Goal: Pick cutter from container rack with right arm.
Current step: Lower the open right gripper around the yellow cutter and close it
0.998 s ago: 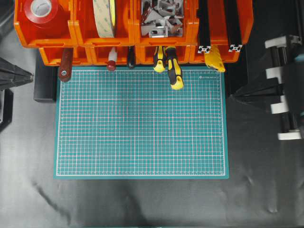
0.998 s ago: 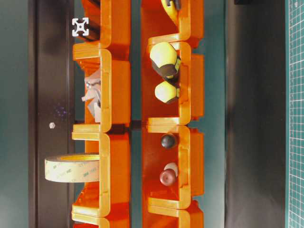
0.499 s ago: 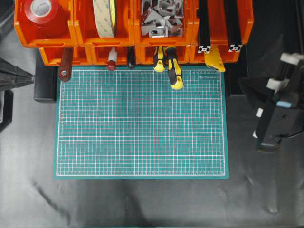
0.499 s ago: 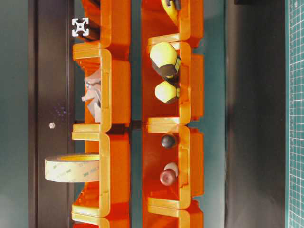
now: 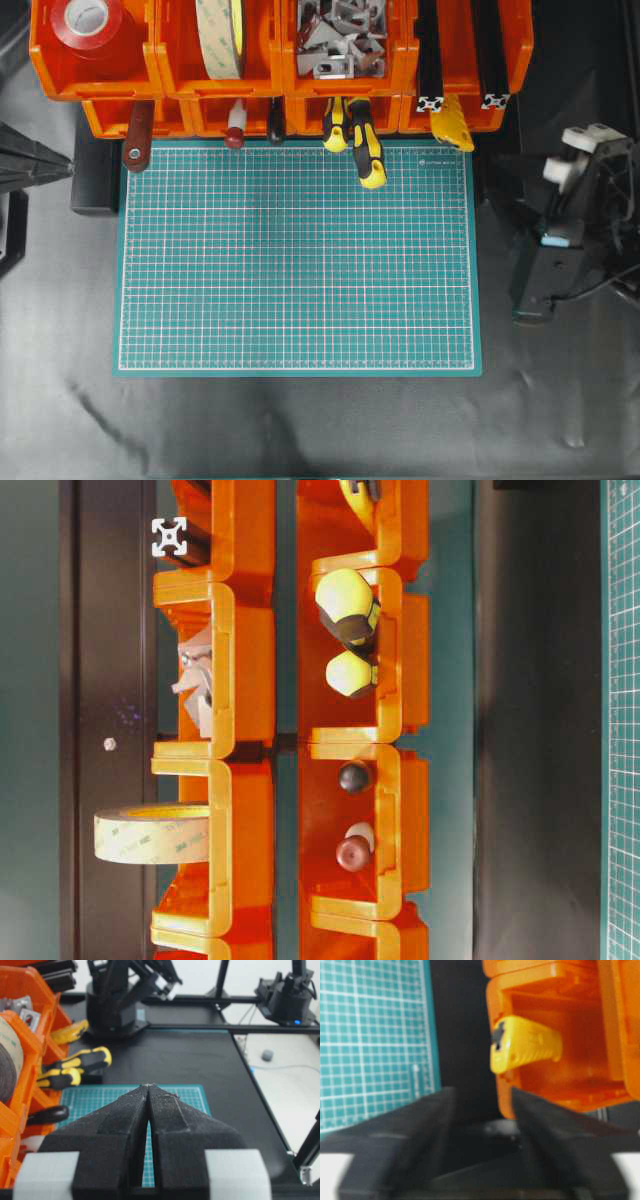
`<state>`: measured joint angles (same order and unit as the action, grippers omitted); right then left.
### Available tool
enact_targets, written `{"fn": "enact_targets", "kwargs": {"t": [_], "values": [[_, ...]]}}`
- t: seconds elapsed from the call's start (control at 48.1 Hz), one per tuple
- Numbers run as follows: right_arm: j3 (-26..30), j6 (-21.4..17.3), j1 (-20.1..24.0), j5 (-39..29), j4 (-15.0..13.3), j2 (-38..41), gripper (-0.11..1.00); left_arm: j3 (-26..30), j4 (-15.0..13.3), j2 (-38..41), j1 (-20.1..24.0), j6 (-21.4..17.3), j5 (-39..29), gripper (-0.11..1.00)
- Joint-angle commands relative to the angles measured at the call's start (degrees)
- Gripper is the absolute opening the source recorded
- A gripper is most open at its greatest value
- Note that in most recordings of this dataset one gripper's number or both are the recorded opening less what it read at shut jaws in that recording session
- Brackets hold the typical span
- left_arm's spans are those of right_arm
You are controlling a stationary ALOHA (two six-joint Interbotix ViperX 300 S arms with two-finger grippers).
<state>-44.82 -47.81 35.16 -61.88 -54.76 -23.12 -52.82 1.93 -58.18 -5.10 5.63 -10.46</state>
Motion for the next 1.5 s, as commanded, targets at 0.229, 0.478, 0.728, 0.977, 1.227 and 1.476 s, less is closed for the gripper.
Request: {"fn": "enact_targets", "kwargs": {"t": [0.229,0.478,0.728,0.977,1.227,1.476], "values": [[0.5,-0.4,-4.5,3.0,-6.3,3.6,0.76,0.4,0.2,0.5,-0.2,0.4,0.2,0.0],[0.4,-5.7,-6.7,5.4,-9.1,6.6,0.75,0.1,0.2,0.5,-0.1,0.4,-0.4,0.0],[-0.1,-9.5,-7.7,3.7,-12.7,9.5,0.75,-0.5,0.2,0.2,-0.2,0.4,-0.7,0.0],[-0.3,-9.4,-9.0,3.0,-13.0,9.7,0.72,-0.7,0.2,-0.2,-0.1,0.4,-0.8,0.0],[-1.1,-9.6,-9.1,3.0,-13.0,9.8,0.71,-1.1,0.2,-0.6,-0.2,0.4,-0.9,0.0],[-1.6,-9.6,-10.2,3.3,-13.0,10.0,0.67,-1.2,0.2,-0.9,-0.1,0.4,-0.8,0.0]]}}
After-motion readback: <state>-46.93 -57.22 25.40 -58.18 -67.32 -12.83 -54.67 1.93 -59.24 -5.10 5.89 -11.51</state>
